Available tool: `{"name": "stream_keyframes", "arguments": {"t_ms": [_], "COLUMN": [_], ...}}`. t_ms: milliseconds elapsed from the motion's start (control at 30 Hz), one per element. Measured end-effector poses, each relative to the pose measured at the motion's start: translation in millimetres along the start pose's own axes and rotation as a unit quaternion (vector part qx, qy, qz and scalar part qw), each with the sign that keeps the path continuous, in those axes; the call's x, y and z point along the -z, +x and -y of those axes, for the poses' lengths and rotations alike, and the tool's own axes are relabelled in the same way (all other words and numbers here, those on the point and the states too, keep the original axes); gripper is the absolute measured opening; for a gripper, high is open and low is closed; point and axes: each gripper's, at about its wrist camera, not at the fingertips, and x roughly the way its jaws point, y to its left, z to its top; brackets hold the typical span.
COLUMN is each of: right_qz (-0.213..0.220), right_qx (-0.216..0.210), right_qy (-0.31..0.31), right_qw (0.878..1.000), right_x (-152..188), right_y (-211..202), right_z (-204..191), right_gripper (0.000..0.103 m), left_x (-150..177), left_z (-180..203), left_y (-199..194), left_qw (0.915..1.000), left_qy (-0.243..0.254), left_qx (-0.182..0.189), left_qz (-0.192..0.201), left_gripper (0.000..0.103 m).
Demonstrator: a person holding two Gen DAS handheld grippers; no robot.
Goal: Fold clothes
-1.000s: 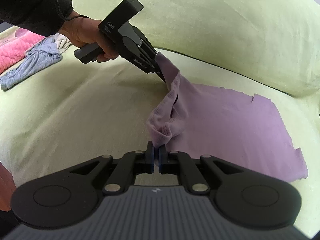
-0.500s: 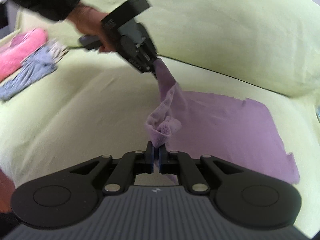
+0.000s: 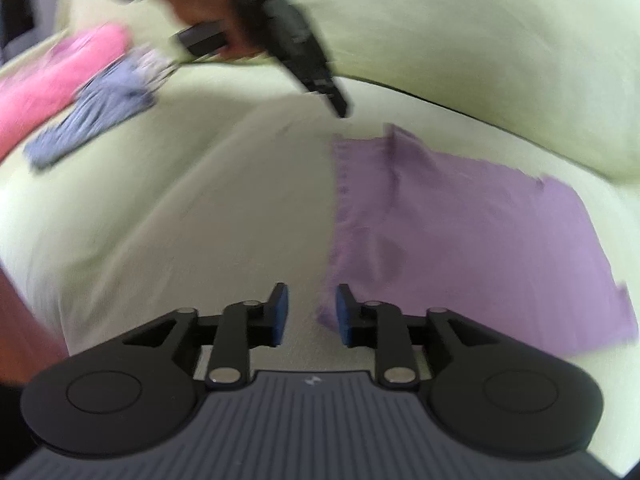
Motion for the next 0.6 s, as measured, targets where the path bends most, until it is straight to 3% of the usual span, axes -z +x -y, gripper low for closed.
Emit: {"name": "stream_keyframes", "arguments": {"t_ms": [100, 133, 167, 233, 400, 533, 600], "right_qz": [-0.009, -0.008, -0.008, -0.009, -0.016, -0.020, -0.021], "right_qx": [0.013, 0.016, 0.020, 0.021, 0.016, 0.023, 0.031], "right_qy": [0.085, 0.098, 0.110, 0.135, 0.156, 0.158, 0.164], "right_qw": [0.996, 0.995, 0.994, 0.991, 0.988, 0.987, 0.986], "right_x": [-4, -5, -5, -5, -4, -5, -4], "right_y": [-6, -7, -8, -8, -8, -3, -1], "right_z": [24, 29, 34, 48, 71, 82, 86], "right_gripper": [0.026, 0.026, 0.026, 0.027, 0.027, 0.028, 0.028], "left_x": [-21, -27, -35, -43, -57, -64, -66], "left_z": [-6, -9, -15, -25, -37, -39, -45], "left_y": [10, 15, 24, 42, 84, 94, 101], "left_qw": [0.9987, 0.9975, 0.9944, 0.9873, 0.9758, 0.9752, 0.9735], "left_qy": [-0.044, -0.062, -0.092, -0.134, -0.159, -0.143, -0.138], "left_qx": [0.019, 0.031, 0.052, 0.083, 0.112, 0.131, 0.147], "left_qz": [0.013, 0.012, 0.006, -0.015, -0.099, -0.107, -0.107], "left_gripper": [0.013, 0.023, 0.033, 0.039, 0.037, 0.031, 0.022]}}
